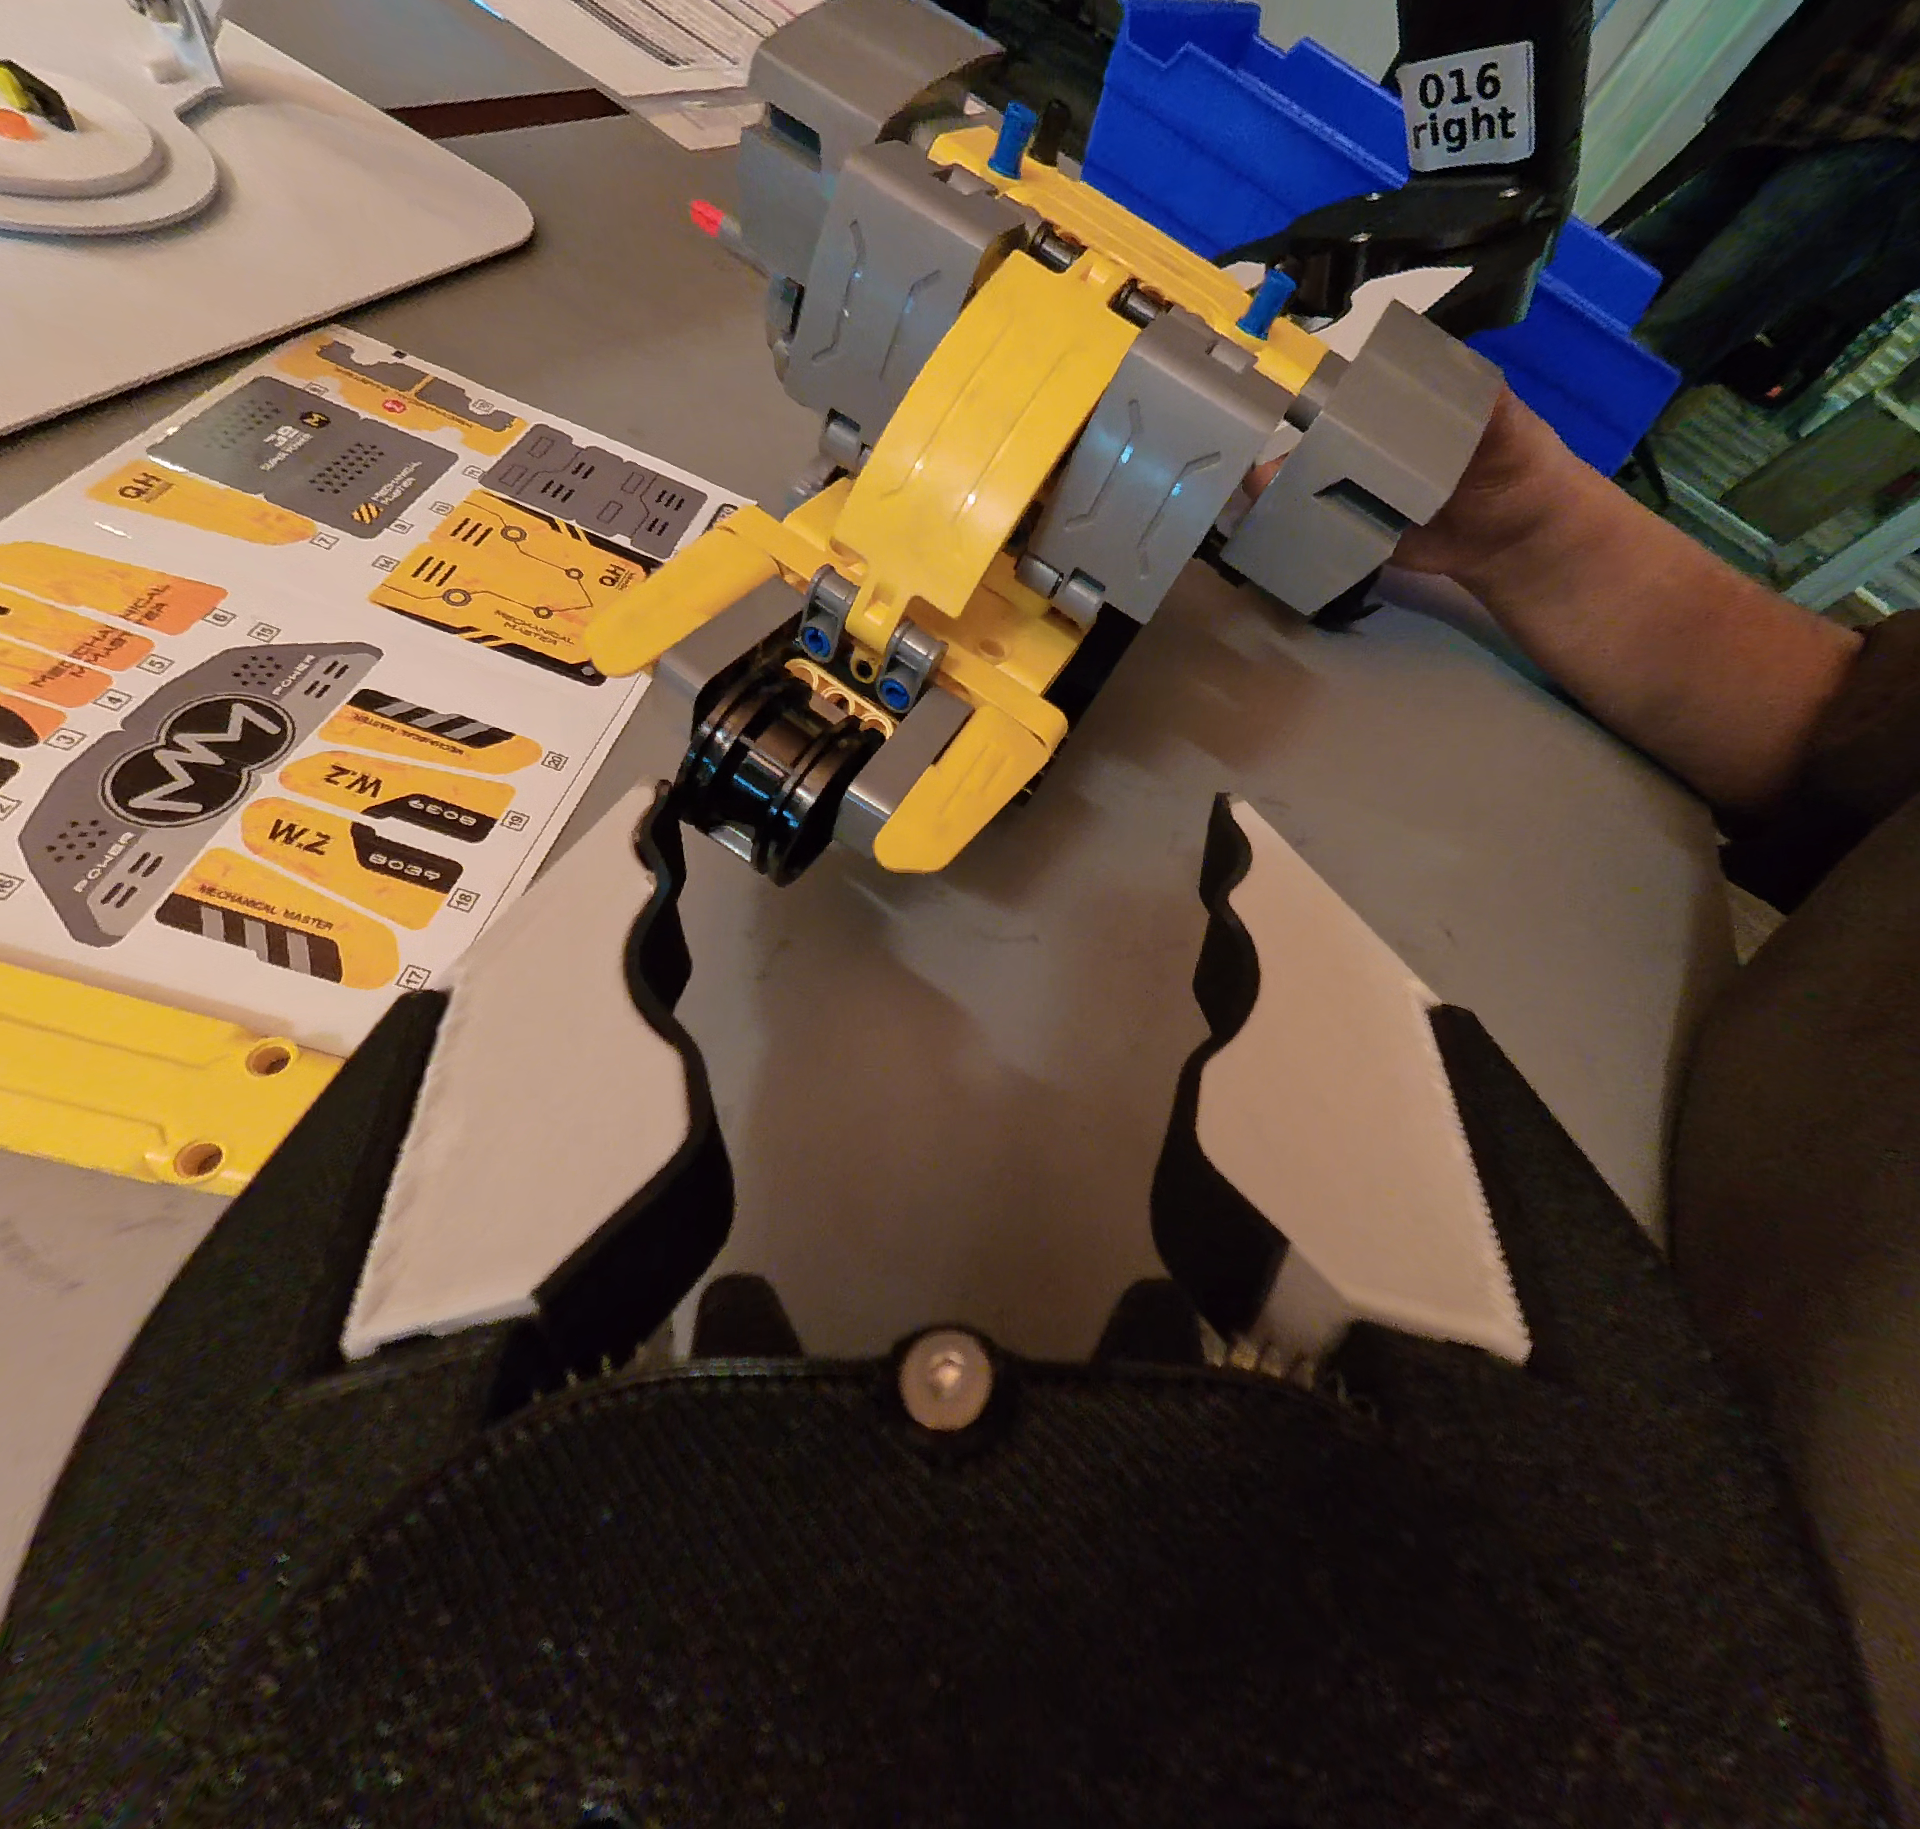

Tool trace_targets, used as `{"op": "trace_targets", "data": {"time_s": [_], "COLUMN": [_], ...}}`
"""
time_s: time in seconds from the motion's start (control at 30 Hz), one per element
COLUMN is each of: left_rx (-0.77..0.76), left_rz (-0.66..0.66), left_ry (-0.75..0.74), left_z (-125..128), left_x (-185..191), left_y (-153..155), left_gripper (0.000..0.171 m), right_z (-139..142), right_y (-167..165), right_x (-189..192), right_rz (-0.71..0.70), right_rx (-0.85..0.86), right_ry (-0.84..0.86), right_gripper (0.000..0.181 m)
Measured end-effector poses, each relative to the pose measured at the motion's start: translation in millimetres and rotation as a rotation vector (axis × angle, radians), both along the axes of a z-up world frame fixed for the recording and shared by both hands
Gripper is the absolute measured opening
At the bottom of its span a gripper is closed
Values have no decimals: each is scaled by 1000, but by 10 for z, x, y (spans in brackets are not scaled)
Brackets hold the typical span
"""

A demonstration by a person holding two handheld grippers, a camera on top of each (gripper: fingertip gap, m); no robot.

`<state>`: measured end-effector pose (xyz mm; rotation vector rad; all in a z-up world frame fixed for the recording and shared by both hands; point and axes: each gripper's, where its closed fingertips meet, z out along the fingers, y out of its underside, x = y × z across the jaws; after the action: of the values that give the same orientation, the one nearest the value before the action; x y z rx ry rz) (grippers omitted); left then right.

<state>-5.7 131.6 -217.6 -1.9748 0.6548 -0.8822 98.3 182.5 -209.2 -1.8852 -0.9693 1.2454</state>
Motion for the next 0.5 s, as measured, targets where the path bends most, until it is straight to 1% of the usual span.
{"op": "trace_targets", "data": {"time_s": [0.1,0.23,0.5], "left_rx": [-10,-27,-24], "left_rz": [-8,-19,-31], "left_ry": [-34,-77,-73], "left_z": [29,59,57], "left_x": [-9,-20,-6], "left_y": [-5,-9,-23], "left_gripper": [95,92,93], "right_z": [9,52,51], "right_y": [-18,-51,-57], "right_x": [4,14,33], "right_rz": [8,19,20], "right_rx": [-10,-75,-120], "right_ry": [-3,18,21], "right_gripper": [67,66,65]}}
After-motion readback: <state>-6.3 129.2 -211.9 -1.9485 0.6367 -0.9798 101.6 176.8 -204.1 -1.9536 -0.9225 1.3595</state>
